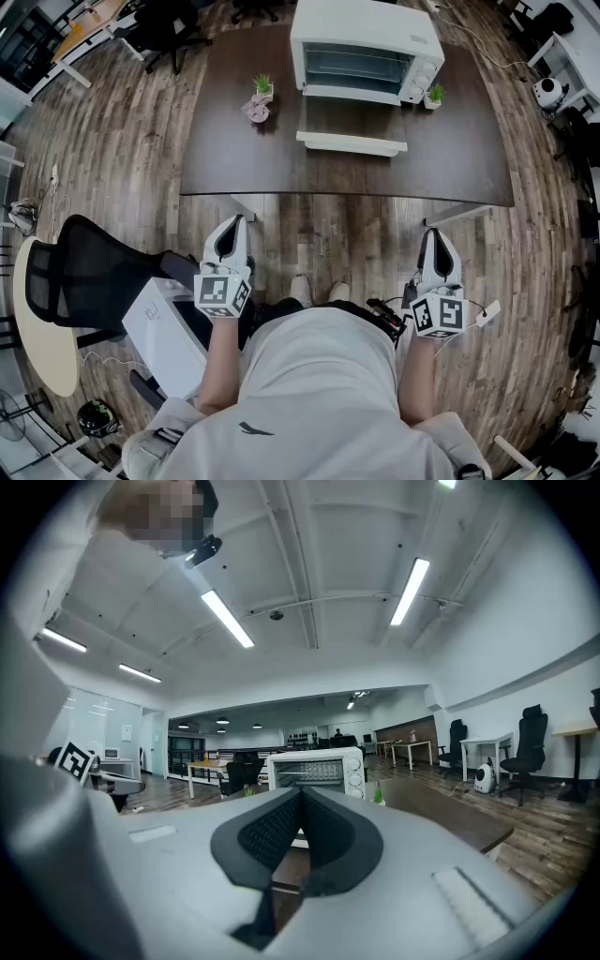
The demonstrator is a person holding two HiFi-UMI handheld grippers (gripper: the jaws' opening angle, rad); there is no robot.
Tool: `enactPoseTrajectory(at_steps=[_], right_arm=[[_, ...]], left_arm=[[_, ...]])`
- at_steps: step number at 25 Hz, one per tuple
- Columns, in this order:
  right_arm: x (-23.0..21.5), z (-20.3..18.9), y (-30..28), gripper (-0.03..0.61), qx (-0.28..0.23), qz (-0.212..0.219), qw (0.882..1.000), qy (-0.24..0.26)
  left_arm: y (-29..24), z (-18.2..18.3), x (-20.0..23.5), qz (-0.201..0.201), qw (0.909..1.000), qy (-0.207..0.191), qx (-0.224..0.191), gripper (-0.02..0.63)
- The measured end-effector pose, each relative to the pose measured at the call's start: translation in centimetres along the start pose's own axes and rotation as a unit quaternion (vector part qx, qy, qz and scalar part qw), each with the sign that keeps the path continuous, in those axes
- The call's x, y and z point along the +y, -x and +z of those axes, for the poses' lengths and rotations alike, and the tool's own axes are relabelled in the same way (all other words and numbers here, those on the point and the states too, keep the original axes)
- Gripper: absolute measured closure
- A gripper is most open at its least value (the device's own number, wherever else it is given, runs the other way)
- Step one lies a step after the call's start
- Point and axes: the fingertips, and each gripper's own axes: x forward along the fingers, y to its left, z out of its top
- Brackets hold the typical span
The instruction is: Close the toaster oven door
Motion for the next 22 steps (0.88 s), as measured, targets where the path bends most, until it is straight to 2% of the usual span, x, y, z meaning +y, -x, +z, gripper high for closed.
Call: enactPoseTrajectory(at_steps=[13, 22], right_arm=[[0.2, 0.0, -1.1, 0.577, 0.006, 0.017, 1.000, -0.011], [1.6, 0.1, -2.1, 0.577, 0.010, 0.008, 1.000, -0.004]], left_arm=[[-0.8, 0.3, -0.2, -0.006, 1.0000, 0.001, -0.004, 0.611], [-1.7, 0.2, 0.9, -0.023, 0.9997, 0.004, 0.002, 0.611]])
